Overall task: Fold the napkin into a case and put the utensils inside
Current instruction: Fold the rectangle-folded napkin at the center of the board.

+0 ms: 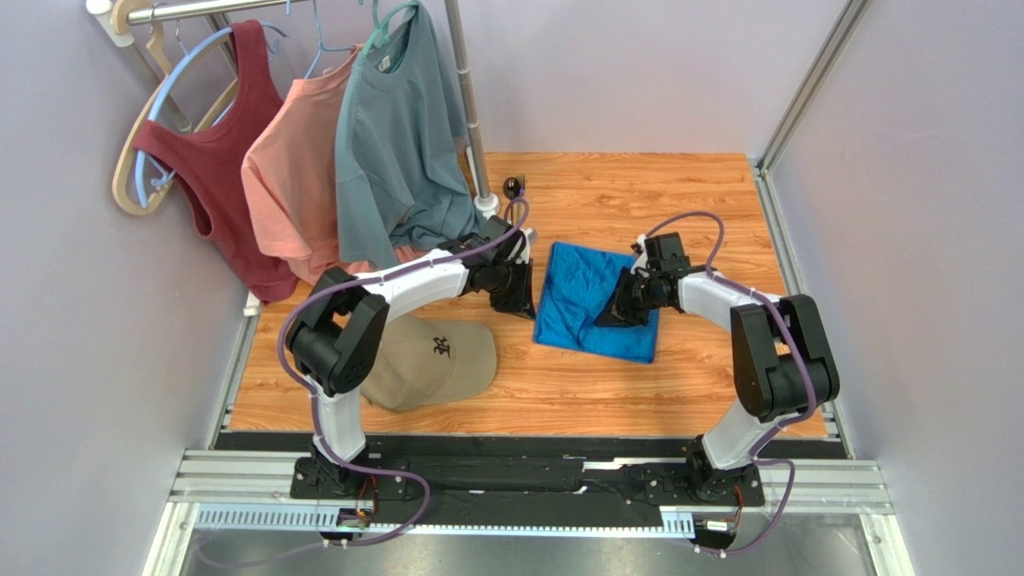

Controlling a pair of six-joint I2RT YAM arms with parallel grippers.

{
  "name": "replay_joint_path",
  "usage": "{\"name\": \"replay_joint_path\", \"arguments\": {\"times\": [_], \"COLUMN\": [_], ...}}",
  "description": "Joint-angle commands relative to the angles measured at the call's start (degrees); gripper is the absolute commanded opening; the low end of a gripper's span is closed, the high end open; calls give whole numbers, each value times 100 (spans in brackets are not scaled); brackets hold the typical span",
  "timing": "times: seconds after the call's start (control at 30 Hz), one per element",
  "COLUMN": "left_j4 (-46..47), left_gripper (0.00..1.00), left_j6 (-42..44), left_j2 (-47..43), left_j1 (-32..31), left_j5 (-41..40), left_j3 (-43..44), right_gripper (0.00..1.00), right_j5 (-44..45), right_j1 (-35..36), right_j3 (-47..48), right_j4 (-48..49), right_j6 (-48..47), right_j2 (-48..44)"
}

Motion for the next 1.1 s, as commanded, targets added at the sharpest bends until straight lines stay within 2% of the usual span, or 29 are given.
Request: {"name": "replay_joint_path", "arguments": {"times": [0.0,0.33,0.43,0.53,0.67,0.77,0.87,0.9,0.97,1.0,1.07], "left_j4": [-37,-152,-82,-81,-64,-143,-415,-502,-705,-732,-811], "left_gripper": [10,12,14,15,16,19,31,46,59,64,64], "left_j6": [69,105,52,113,166,262,455,508,588,606,606], "left_j2": [-504,-1181,-1252,-1059,-428,4,347,409,523,541,585], "left_j1": [62,264,299,308,264,133,-25,-61,-114,-105,-122], "left_j5": [-213,-662,-662,-312,575,726,526,359,-88,-204,-511], "left_j3": [-253,-728,-807,-615,-62,342,685,739,801,801,793], "right_gripper": [0,0,0,0,0,0,0,0,0,0,0], "right_j5": [44,-70,-228,-449,-2,543,773,782,721,746,817], "right_j1": [307,1247,1257,1178,1029,880,651,581,466,440,422], "right_j3": [-132,219,430,553,606,431,36,-52,-280,-334,-492], "right_j4": [630,1132,1027,993,449,-132,-387,-475,-537,-598,-677], "right_j6": [30,548,549,488,215,-14,-180,-207,-268,-295,-356], "right_j2": [128,242,435,436,59,-389,-925,-1048,-1356,-1444,-1672]}}
